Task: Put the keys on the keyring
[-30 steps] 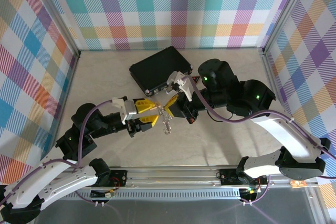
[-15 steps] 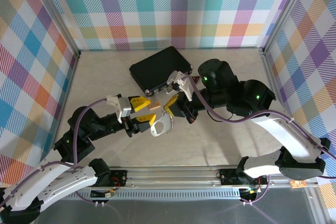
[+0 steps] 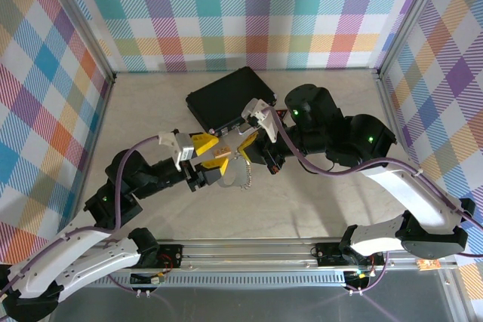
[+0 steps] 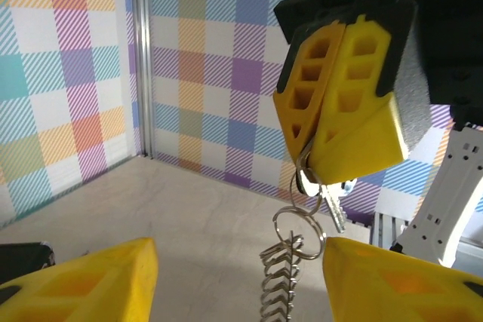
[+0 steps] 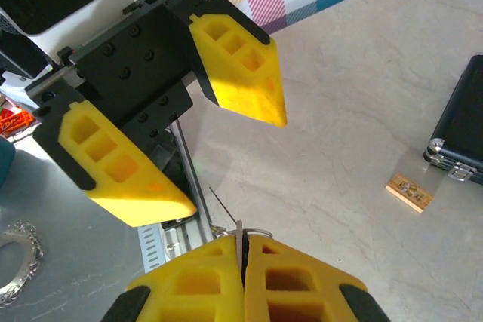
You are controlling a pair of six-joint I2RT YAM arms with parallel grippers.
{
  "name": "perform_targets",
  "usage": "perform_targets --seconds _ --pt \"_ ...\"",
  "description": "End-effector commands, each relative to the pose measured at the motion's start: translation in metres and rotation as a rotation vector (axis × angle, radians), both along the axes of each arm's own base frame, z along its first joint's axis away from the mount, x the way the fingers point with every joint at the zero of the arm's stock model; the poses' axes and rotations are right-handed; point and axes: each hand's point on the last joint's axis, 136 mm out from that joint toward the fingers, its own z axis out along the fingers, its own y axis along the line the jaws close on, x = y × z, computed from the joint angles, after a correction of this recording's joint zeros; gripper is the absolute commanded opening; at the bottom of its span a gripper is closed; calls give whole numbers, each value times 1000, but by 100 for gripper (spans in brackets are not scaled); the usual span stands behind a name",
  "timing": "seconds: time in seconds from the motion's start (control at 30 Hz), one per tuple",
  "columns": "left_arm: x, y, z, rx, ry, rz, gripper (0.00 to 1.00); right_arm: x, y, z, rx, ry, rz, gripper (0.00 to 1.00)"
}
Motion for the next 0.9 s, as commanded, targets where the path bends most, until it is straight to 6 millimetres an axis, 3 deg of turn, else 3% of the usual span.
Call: perform_targets --seconds 0.0,0.2,0.87 --pt "3 -2 9 -23 -30 11 56 9 1 11 33 -37 -34 0" --pt "7 -4 6 -12 -43 28 50 18 -1 10 25 -42 -87 0" --pt "14 -24 -1 -4 -117 -11 48 34 -4 1 7 -27 -190 0"
